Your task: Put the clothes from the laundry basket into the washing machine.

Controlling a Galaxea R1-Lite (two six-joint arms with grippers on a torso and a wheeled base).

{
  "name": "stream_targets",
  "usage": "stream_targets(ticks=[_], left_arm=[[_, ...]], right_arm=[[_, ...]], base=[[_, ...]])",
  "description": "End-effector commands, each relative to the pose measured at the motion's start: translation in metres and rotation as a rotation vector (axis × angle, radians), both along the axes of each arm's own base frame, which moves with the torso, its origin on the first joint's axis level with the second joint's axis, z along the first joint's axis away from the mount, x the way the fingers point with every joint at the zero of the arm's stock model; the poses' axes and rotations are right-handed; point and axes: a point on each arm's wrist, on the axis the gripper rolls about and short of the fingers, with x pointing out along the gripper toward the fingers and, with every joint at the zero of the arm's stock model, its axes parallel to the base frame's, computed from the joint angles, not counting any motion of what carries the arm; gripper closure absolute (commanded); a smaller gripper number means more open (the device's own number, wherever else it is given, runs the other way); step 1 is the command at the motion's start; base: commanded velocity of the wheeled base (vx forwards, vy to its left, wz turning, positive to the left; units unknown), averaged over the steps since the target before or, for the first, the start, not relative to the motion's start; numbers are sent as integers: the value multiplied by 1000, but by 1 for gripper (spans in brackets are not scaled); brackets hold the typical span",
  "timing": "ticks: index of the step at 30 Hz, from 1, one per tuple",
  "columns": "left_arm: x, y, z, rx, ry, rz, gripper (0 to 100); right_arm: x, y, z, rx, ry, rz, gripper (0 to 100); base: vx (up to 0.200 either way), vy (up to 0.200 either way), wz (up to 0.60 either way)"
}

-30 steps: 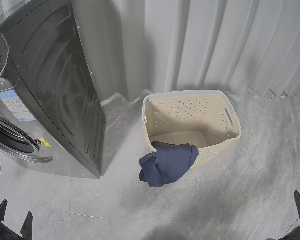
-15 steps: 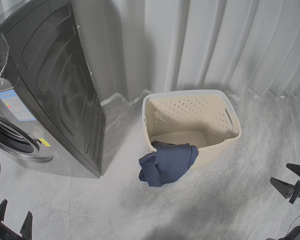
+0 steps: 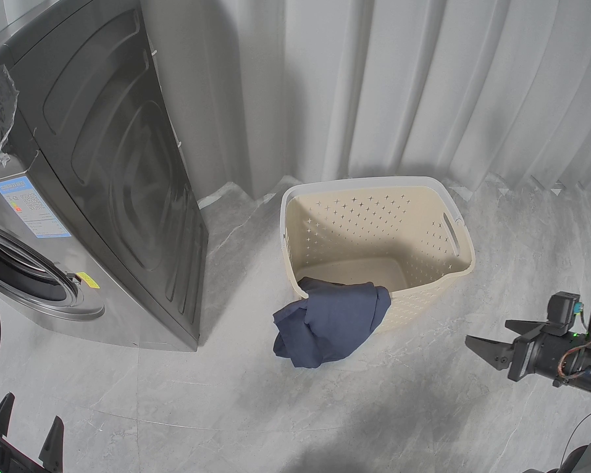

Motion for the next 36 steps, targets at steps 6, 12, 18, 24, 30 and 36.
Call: stream_targets(ticks=[6, 12, 18, 24, 30, 36], left_arm=[[0, 0, -5, -1, 6, 1, 0], [0, 0, -4, -1, 4, -1, 0], [0, 0, -5, -3, 6, 1, 0], [0, 0, -4, -3, 4, -1, 0], [0, 0, -4, -6, 6, 1, 0], [0, 0, -4, -6, 6, 1, 0]], right_arm=[[49, 44, -37, -57, 130, 10, 0], [69, 61, -48, -46, 116, 22, 0], [100, 80, -65, -15, 120, -71, 0], [117, 99, -74, 11, 129, -65, 0], [131, 117, -81, 45, 134, -57, 0], [134, 133, -84, 67, 138, -34, 0]], base=[[0, 0, 0], [0, 0, 0], [0, 0, 0], [0, 0, 0], [0, 0, 0], [0, 0, 0]])
